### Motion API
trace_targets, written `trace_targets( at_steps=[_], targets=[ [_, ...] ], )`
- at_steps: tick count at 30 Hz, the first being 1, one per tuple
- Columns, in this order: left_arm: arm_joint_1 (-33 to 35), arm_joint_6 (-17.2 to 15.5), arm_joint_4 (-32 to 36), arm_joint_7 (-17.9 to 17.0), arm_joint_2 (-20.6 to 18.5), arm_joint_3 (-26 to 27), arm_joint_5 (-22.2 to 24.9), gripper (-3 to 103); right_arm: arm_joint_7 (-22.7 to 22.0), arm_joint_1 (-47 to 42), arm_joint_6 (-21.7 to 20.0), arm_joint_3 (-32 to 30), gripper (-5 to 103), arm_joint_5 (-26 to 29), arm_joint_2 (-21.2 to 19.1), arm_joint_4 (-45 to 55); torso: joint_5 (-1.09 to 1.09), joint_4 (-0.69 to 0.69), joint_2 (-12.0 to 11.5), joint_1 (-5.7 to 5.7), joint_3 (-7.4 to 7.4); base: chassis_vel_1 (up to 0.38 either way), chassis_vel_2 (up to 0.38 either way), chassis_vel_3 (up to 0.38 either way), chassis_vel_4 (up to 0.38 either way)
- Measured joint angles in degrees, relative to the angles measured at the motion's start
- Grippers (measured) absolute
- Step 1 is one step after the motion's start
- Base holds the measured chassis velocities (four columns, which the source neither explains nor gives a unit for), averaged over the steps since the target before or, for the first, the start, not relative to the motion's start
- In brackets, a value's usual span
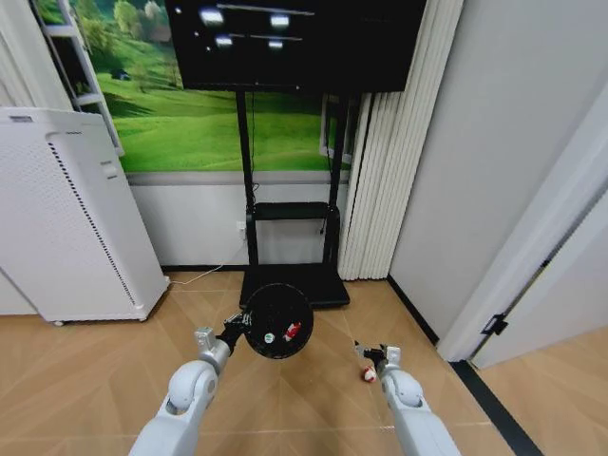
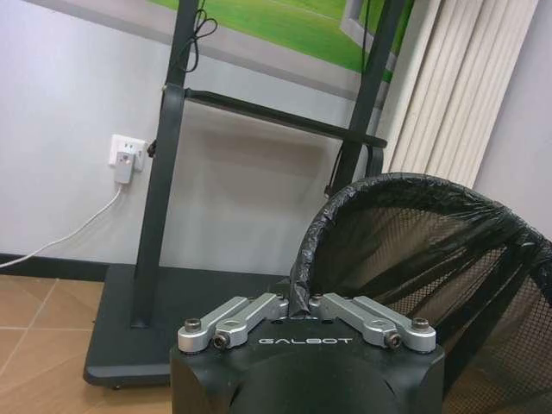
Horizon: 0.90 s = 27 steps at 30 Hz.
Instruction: Pick up the trash bin and place the garbage on the floor into it.
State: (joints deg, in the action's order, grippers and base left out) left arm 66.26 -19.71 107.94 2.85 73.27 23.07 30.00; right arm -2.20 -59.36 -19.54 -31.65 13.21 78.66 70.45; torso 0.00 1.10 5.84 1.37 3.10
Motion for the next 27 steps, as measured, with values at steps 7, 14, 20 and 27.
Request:
trace_targets(
  at_steps=[7,14,20,27],
  targets=[
    [0.5,-0.1,0.7,0.0,-0.5,-0.1,0.3,3,0.1,1.3,0.7,0.1,100,-0.8,0.5,-5.2,-0.01,-0.02,0.0,0.0,0.0,0.0,0.0,0.0,0.0],
    [1.1,-0.2,1.4,-0.1,-0.8,0.0,0.5,3,-0.1,1.5,1.0,0.3,100,-0.6,1.2,-8.1,-0.01,-0.01,0.0,0.0,0.0,0.0,0.0,0.0,0.0],
    [2.0,-0.2,2.4,-0.1,-1.0,0.1,0.5,3,-0.4,1.8,2.3,0.4,100,1.2,1.8,-11.1,0.0,-0.01,0.0,0.0,0.0,0.0,0.0,0.0,0.0],
    [2.6,-0.2,3.2,-0.1,-1.3,0.2,0.5,3,-1.3,4.7,6.0,0.7,100,1.6,2.8,-16.8,-0.01,-0.02,0.0,0.0,0.0,0.0,0.0,0.0,0.0]
  ],
)
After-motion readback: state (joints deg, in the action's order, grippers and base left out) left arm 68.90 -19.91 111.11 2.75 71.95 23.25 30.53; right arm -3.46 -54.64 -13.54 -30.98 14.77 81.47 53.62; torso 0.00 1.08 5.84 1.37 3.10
